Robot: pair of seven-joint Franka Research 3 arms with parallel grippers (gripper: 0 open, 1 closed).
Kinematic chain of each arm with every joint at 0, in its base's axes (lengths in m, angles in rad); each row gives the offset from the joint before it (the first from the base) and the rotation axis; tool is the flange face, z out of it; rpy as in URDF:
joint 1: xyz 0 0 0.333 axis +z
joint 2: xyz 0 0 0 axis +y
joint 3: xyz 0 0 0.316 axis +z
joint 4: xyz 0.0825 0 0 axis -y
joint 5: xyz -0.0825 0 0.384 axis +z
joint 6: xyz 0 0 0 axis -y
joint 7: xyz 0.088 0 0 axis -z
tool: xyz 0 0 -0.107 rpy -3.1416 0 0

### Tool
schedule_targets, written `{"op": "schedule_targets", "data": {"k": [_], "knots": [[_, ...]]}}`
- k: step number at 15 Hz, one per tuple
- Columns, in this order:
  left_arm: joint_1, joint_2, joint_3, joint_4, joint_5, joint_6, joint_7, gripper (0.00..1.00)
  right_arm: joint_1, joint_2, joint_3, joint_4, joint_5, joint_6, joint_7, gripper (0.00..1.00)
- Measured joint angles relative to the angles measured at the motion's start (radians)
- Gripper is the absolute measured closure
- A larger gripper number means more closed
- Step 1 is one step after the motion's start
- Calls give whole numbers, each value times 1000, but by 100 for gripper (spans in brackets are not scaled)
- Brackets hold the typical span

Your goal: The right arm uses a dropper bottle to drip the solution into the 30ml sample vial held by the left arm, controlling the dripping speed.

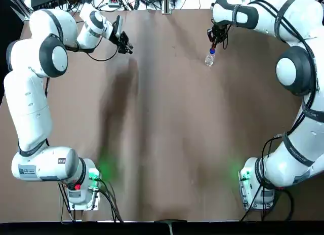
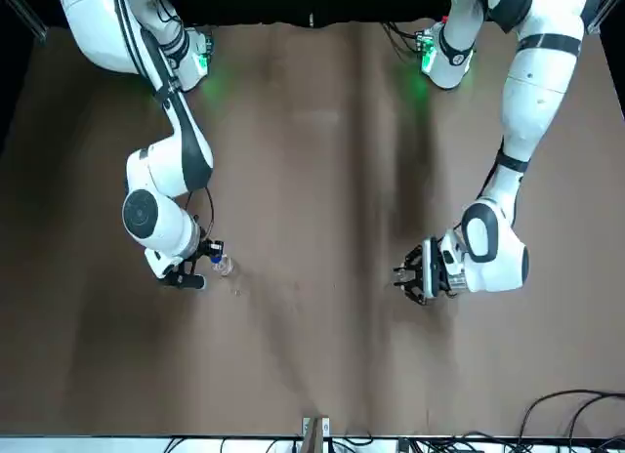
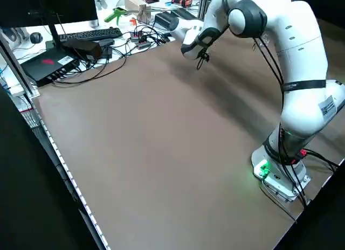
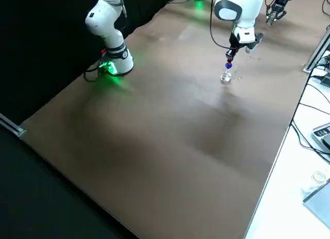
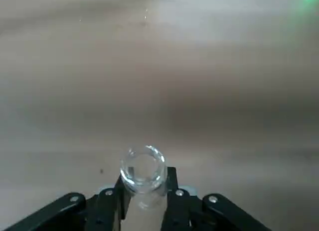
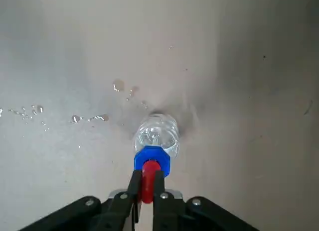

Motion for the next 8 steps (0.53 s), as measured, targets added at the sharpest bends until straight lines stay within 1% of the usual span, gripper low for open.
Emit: {"op": "schedule_targets", "data": {"k": [1,2,3,6,8], "knots": [[-18,-10,1,0,0,2,-30,69,0,-3,0,0,0,-1,0,87],[-57,-34,3,1,1,4,-96,69,0,-10,0,0,0,-27,0,87],[-77,-43,4,1,9,9,-128,69,0,-16,0,1,0,-46,0,87],[-126,-58,4,3,62,44,-224,69,0,-40,0,6,0,-89,0,86],[-159,-59,4,19,95,53,-293,69,0,-57,0,10,0,-101,1,87]]}}
